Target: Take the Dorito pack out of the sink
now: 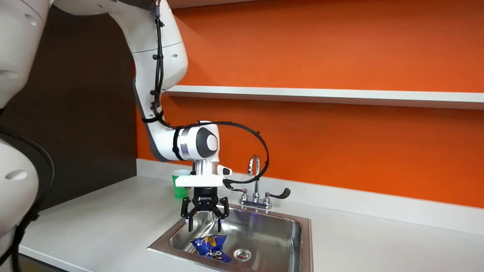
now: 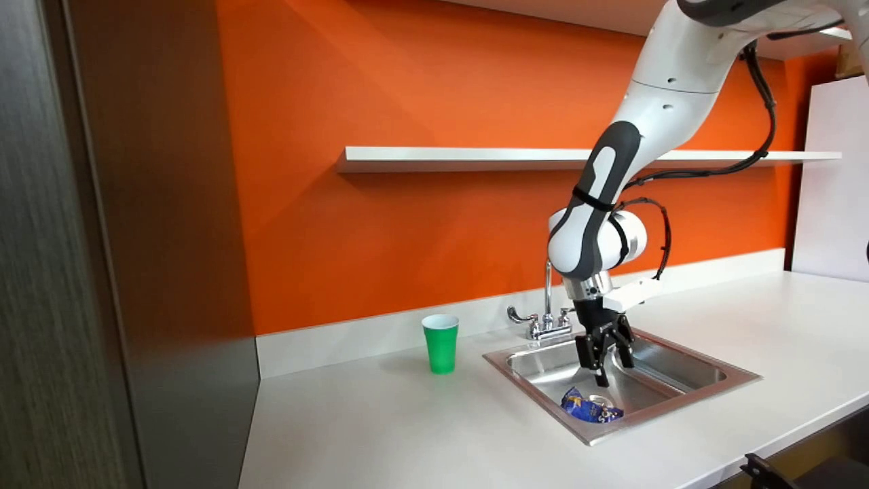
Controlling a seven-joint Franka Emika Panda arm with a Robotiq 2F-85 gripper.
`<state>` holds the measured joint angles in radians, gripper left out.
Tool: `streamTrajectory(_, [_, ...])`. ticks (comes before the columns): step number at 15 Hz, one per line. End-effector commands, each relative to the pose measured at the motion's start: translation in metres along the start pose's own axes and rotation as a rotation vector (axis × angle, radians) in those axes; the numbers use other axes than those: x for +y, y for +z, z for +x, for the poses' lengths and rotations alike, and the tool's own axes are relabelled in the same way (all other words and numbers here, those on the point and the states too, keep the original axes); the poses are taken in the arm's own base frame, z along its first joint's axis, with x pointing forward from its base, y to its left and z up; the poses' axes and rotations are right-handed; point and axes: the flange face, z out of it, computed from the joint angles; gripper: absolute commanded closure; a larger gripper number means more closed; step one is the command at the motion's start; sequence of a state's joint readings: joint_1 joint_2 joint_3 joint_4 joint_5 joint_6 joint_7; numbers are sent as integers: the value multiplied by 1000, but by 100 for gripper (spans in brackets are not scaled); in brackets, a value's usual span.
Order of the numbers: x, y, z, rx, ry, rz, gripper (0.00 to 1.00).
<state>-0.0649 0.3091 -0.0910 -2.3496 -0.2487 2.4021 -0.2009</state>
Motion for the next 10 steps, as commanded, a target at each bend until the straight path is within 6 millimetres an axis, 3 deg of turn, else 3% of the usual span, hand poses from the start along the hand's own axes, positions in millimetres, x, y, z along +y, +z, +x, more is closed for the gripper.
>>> streamTrajectory(1, [7,14,2,-5,-12,-19,0])
streamTrajectory(10, [15,26,19,-1,-2,-46,0])
